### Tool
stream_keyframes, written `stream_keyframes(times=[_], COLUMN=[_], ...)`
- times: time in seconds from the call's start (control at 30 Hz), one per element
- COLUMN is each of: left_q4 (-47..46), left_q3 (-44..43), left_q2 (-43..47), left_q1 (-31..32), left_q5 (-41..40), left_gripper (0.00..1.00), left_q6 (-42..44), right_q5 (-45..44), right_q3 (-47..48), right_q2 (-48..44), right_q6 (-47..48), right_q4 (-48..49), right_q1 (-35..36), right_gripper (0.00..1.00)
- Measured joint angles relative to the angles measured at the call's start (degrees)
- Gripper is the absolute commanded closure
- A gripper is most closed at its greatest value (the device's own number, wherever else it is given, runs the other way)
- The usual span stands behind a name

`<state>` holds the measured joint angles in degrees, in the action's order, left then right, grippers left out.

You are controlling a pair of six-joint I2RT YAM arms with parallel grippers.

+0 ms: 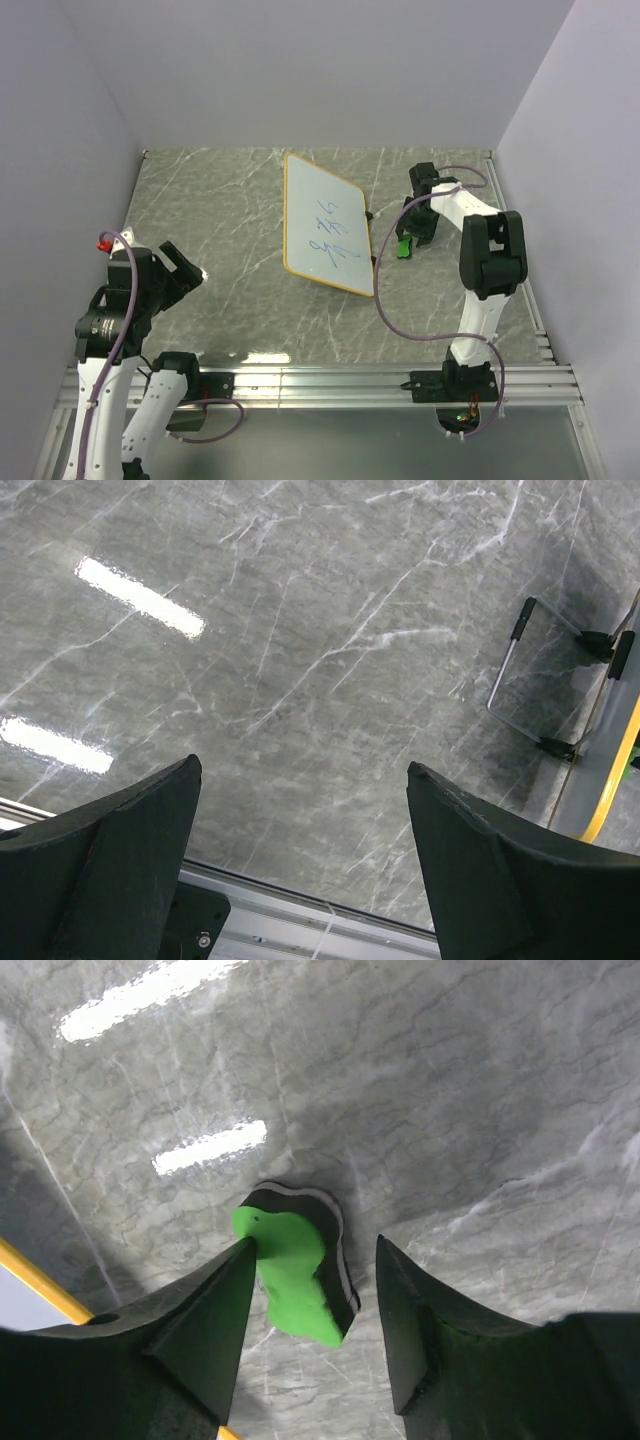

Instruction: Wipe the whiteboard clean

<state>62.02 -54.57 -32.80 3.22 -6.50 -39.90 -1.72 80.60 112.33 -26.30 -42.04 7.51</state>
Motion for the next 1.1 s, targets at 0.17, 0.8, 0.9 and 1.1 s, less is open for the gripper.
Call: stream_keyframes(times=[0.17,0.8,0.9,1.1], left_q4=[-0.04,-0.28,-0.28,-0.26], left_q3=[0.0,0.0,0.0,0.0], left_q2=[-0.28,-1.2,-1.31,-1.31], left_q1=[0.0,0.02,0.02,0.02], left_q5=[-0.02,0.0,0.0,0.0], left_gripper=[0.11,0.11,0.11,0.11], left_q6=[0.0,0.17,0.26,0.26], right_q5=[-0.22,-2.14,-1.79,-1.84], right_q3=[0.04,1.6,1.68,1.86], right_q2=[-0.5,-1.11,0.81,3.43], right_q6=[0.04,0.98,1.29,1.38], right_q4=[-0.28,-2.12,-1.92,-1.68], right_q1=[1.36,3.23,3.23,3.23], right_gripper=[0.37,0.33,0.34,0.44])
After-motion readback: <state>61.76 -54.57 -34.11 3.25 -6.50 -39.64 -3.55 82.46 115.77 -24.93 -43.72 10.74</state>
